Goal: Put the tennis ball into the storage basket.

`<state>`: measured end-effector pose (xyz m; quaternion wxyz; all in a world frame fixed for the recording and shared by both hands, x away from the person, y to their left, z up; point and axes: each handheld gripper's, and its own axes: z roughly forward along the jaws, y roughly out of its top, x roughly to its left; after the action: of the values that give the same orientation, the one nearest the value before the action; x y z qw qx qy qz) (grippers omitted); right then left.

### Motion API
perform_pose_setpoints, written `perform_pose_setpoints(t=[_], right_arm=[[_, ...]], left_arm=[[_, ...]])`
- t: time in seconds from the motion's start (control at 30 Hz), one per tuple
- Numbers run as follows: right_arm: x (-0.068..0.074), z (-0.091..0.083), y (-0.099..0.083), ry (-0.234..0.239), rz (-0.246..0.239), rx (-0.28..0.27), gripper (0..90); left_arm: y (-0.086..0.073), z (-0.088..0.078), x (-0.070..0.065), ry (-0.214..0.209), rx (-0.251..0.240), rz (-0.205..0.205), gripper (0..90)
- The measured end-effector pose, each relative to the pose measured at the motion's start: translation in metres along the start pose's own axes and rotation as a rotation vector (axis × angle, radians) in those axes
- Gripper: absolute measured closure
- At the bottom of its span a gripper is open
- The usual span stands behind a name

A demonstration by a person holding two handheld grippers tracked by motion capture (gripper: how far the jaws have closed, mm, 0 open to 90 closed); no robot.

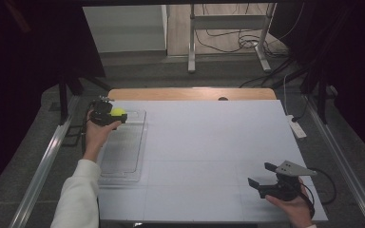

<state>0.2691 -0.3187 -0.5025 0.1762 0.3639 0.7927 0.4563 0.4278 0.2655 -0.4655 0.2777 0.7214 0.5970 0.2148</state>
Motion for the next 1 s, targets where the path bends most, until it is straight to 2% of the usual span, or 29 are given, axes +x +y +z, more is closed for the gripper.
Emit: perform_pose_setpoints(t=[0.33,0.73,1.0], right_arm=[[0.0,0.0,0.0,-0.001,-0.001,0.001,8.9],[0.0,0.001,0.0,-0.001,-0.002,0.003,8.9],[0.0,0.001,0.0,-0.002,-0.001,0.005,8.9]], left_arm=[[-0.002,0.005,-0.001,0.011,0.036,0.009,26.4],[-0.007,0.012,0.0,0.003,0.069,0.009,26.4],[-0.009,0.018,-0.003,0.013,0.108,0.032,26.3]])
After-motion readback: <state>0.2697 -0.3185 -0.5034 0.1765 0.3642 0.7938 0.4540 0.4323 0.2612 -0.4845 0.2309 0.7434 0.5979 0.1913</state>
